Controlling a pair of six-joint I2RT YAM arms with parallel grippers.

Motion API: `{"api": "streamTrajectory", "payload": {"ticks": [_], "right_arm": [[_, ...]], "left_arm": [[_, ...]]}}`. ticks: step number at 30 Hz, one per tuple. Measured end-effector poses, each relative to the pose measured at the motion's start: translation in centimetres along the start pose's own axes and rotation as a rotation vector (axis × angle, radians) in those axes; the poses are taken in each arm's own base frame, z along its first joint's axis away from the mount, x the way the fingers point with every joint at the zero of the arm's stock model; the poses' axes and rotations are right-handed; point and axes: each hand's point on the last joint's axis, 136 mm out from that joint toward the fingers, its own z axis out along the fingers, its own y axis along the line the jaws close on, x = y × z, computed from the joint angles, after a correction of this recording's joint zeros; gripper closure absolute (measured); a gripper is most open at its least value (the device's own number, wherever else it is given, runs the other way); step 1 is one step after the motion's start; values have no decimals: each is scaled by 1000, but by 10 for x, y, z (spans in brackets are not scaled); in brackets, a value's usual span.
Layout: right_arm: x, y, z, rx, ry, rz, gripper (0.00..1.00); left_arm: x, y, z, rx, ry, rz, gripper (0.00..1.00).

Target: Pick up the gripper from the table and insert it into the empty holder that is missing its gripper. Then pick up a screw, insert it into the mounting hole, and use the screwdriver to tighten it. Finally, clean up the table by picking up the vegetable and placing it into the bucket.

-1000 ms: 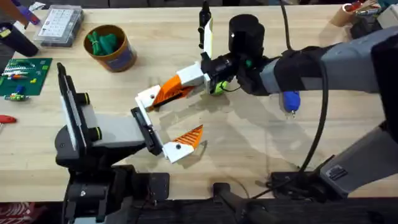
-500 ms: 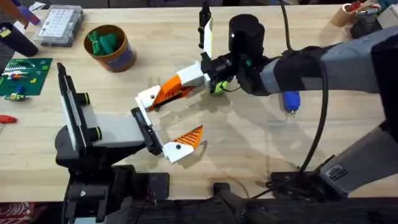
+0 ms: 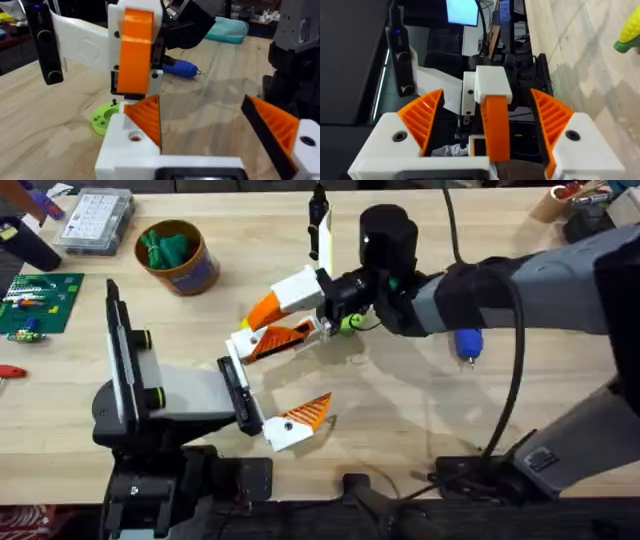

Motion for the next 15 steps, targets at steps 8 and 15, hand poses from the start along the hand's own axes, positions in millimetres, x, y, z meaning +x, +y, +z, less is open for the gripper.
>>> {"api": "streamTrajectory", "payload": {"ticks": [8,15], "right_arm": [[-8,-1,-12,5,-34,0,6],[-21,-4,-34,17,-96,-66,6]], "left_arm": [[0,-1,0,3,0,-2,14],[0,-1,0,6,0,-2,14]]}}
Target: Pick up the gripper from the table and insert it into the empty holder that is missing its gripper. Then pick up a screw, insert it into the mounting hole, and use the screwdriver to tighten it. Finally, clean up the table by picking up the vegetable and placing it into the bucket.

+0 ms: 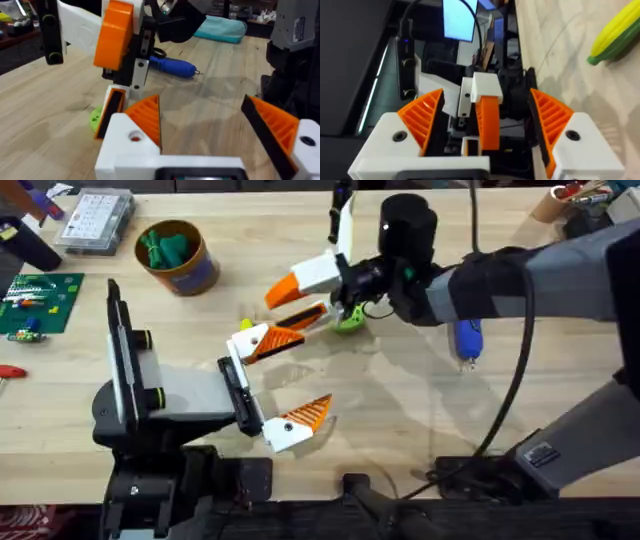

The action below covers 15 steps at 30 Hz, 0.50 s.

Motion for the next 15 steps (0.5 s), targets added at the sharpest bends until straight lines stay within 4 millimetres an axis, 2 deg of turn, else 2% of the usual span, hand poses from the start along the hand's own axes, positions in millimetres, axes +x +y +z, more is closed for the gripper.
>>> {"api": "streamTrajectory", "payload": {"ticks": [5,8,12,15], "right_arm": [[-15,-4,-23,16,-67,-53,5],[-39,9,-43,22,-121,-134,5],[-56,26,-47,21,-133,-237,5],[-64,25,-48,43,-159,-248,4]], "left_arm": [[0,0,0,0,0,0,14],[0,0,0,0,0,0,14],[0,0,0,0,0,0,14],[0,0,0,0,0,0,15]]}}
